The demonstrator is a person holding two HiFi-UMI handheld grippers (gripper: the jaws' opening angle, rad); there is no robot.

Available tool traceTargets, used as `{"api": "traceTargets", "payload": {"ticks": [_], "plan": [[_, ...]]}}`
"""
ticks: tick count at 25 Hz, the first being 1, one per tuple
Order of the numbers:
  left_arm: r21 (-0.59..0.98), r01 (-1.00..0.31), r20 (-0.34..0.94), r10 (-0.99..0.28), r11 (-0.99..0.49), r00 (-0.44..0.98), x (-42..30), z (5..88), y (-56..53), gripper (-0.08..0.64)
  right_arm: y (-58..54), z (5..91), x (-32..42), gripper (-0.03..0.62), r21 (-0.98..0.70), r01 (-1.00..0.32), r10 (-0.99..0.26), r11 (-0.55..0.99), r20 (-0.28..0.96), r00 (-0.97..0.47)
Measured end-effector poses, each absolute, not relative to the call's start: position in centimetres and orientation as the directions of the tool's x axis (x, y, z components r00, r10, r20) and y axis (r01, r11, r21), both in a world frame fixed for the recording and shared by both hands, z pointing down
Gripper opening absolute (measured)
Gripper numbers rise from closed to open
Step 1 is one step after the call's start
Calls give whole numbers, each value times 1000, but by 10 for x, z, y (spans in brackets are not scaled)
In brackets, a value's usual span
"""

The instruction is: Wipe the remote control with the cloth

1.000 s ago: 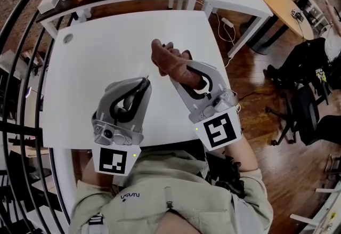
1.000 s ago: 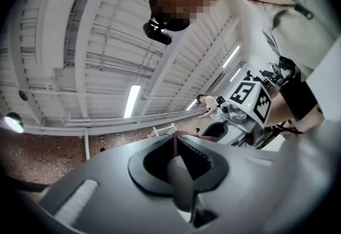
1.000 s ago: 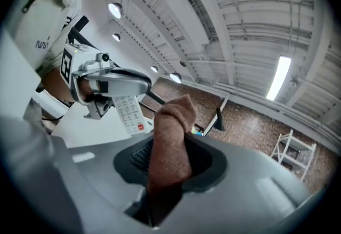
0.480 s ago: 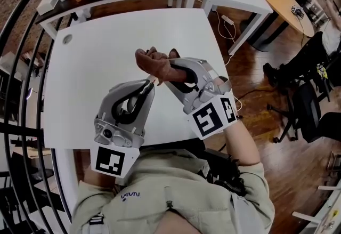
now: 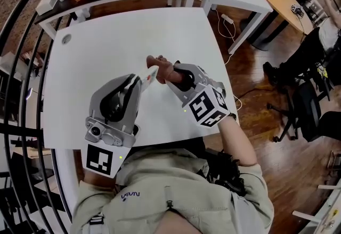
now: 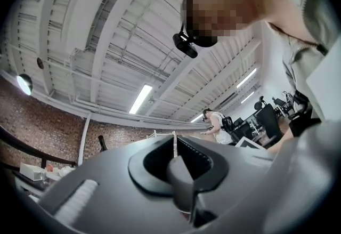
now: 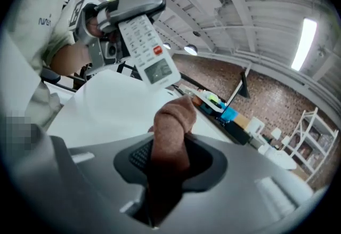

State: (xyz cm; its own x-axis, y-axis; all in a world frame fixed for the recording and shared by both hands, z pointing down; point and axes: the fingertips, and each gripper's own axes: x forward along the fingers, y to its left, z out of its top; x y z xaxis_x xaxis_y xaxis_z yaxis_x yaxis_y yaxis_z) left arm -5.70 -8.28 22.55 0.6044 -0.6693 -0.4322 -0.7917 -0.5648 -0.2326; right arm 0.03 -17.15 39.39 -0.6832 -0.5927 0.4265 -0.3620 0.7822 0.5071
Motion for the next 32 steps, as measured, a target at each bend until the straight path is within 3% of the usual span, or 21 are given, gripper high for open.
{"api": "traceTargets", "payload": {"ticks": [7, 18, 26, 32], "plan": [[-168, -805, -434, -691, -568, 578, -58, 234, -90, 25, -147, 404, -26, 112, 251, -371, -446, 894, 419, -791], [-118, -833, -397, -744, -540, 538, -73, 258, -105, 23, -157, 387, -13, 112, 96, -488, -491, 868, 323, -809], [53, -839, -322, -804, -542, 500, -80, 283, -124, 5, -164, 365, -4, 112, -19, -556, -539, 831, 218, -813], [108, -833, -242, -827, -542, 507, -73, 305, -134, 5, -155, 347, -11, 112, -59, -532, -519, 844, 156, -840]]}}
